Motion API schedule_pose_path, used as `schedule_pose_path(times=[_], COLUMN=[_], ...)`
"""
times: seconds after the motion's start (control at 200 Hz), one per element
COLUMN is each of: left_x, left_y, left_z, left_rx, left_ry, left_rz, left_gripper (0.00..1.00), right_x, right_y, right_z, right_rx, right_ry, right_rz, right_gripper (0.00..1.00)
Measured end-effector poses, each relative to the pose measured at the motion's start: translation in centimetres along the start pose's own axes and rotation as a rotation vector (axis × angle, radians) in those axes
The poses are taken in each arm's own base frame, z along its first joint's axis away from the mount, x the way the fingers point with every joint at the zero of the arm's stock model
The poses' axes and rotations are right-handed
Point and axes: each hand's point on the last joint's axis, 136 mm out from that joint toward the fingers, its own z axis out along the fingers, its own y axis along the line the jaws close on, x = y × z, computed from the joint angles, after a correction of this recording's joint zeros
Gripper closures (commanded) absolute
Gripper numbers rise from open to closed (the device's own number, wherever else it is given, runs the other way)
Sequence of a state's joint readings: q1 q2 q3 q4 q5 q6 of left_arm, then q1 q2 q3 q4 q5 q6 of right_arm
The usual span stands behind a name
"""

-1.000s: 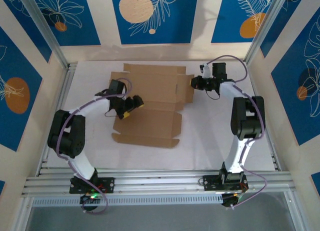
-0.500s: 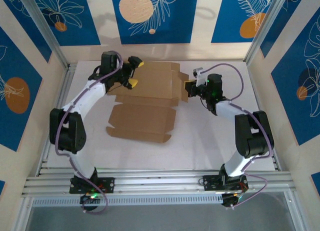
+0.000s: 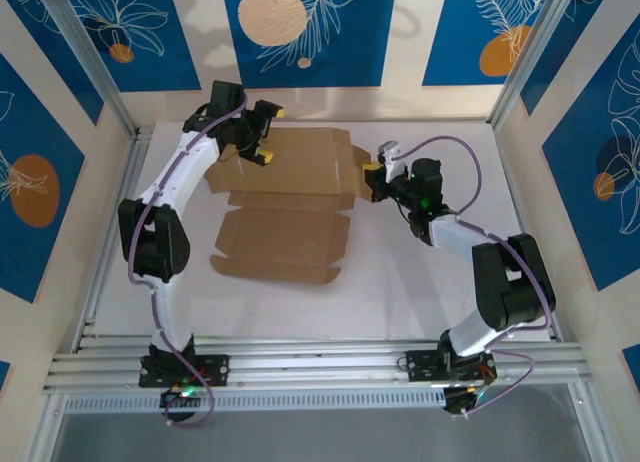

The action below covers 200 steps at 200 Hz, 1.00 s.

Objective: Fold the paper box

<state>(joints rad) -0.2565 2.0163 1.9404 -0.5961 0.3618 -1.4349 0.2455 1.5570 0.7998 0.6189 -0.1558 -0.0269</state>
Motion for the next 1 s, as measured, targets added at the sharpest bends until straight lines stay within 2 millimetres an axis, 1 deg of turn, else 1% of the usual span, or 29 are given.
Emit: schedule_pose_path(times=[0.14,0.185,0.275,0.345,0.435,0.595,0.67,0.7,0.755,0.83,0.93,1.0], left_x=[-0.8,-1.0,-1.2,-1.2,-1.2,-0.9,-0.8,-0.8,-0.9,-1.2,-1.7,-1.7], left_y=[1.8,2.2,2.2,2.2,2.2,3.1,3.6,3.7,3.6,3.5,3.8,4.3], left_z=[0.4,0.5,0.4,0.4,0.5,0.5,0.6,0.6,0.7,0.6,0.4,0.1], left_rx=[-0.066,-0.078,-0.079,-0.077,-0.066,-0.058,-0.061,-0.059,-0.05,-0.045,-0.039,-0.034], left_ry=[-0.019,-0.021,-0.026,-0.029,-0.03,-0.024,-0.022,-0.021,-0.023,-0.043,-0.075,-0.092], left_rz=[-0.033,-0.042,-0.044,-0.044,-0.038,-0.055,-0.07,-0.079,-0.092,-0.083,-0.079,-0.078], left_gripper=[0.19,0.26,0.39,0.46,0.59,0.81,0.91,0.94,0.97,1.0,1.0,1.0], right_x=[-0.4,-0.5,-0.3,-0.1,0.1,0.5,0.5,0.6,0.8,0.8,0.3,0.1], right_y=[0.6,0.7,0.9,0.9,0.9,0.7,0.4,0.3,0.2,-0.5,-1.3,-1.5], right_z=[-0.2,-0.2,-0.2,-0.2,-0.2,-0.2,-0.2,-0.2,-0.1,0.0,-0.1,-0.5], right_rx=[-0.004,-0.005,-0.005,-0.004,-0.001,0.008,0.023,0.027,0.036,0.067,0.103,0.121], right_ry=[-0.012,-0.015,-0.01,-0.004,0.006,0.019,0.024,0.031,0.047,0.056,0.057,0.056], right_rz=[-0.037,-0.044,-0.049,-0.05,-0.047,-0.038,-0.028,-0.019,0.004,0.024,0.09,0.143], right_gripper=[0.99,0.99,0.99,0.99,0.99,0.98,0.89,0.83,0.7,0.59,0.48,0.43])
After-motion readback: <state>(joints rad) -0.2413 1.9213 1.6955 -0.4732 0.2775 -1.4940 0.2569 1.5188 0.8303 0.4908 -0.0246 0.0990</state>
